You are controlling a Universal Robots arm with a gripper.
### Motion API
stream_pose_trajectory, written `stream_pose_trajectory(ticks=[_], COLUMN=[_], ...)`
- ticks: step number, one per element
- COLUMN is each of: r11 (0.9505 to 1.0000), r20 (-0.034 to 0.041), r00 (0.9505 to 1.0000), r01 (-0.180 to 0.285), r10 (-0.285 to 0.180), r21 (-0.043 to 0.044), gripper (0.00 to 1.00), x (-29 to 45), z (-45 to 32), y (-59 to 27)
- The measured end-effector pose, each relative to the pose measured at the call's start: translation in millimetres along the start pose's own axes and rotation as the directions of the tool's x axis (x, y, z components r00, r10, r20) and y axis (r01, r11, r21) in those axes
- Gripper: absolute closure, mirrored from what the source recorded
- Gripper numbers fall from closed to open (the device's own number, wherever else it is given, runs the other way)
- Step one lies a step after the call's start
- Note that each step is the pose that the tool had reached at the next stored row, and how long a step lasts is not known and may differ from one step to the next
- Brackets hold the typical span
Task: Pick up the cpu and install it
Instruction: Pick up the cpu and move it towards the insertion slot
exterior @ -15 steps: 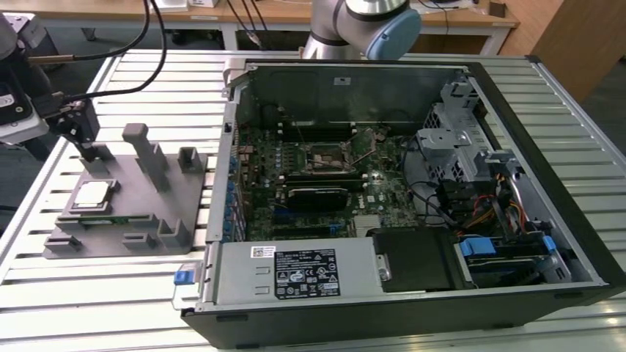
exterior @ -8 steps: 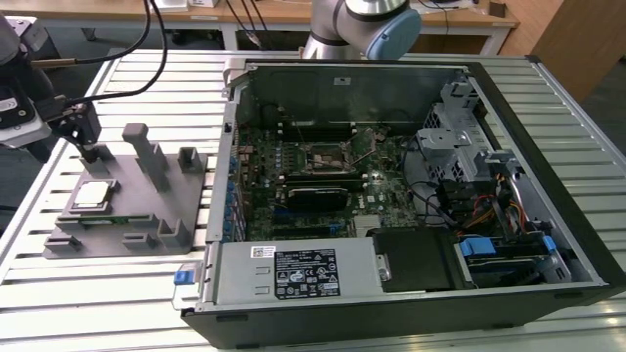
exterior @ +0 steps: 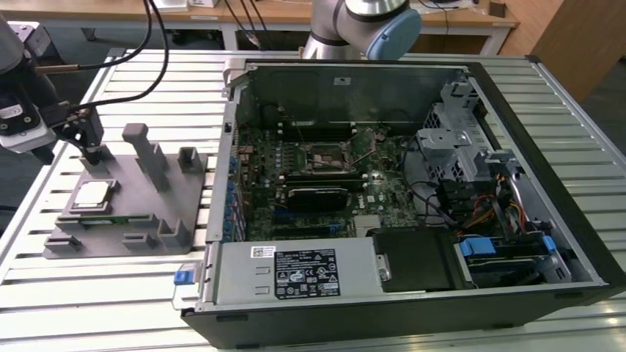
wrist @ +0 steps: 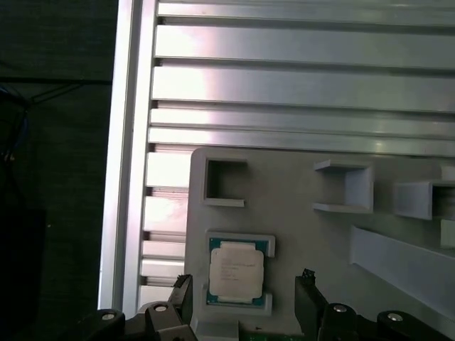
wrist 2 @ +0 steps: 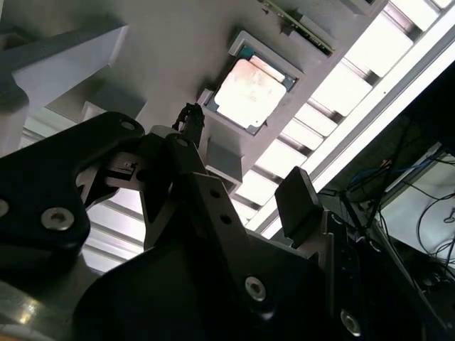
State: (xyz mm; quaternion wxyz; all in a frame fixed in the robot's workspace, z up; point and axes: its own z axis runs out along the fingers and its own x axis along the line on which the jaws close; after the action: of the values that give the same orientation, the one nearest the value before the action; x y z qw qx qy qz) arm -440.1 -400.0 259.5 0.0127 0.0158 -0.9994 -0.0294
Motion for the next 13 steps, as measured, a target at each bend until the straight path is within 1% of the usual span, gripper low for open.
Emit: stream_pose_trajectory(ticks=[4, 5, 7, 10, 13], r11=[1.0, 1.0, 1.0, 1.0, 1.0], r20=[0.0, 0.0006, 0.0019, 0.0043, 0.0064], r00=[1.0, 1.0, 1.0, 1.0, 1.0], r01=[0.0, 0.0, 0.0, 0.0, 0.0], r10=[0.0, 0.0, 0.0, 0.0, 0.0], r21=[0.0, -0.0022, -0.0025, -0.0025, -0.0024], gripper=[0.33, 0.33, 0.33, 0.33, 0.33], x=[0.1, 0.7, 0.7, 0.6, 0.7], z=[4.6, 10.1, 14.6, 19.7, 22.4], y=[-0.3, -1.0, -1.5, -2.0, -2.7])
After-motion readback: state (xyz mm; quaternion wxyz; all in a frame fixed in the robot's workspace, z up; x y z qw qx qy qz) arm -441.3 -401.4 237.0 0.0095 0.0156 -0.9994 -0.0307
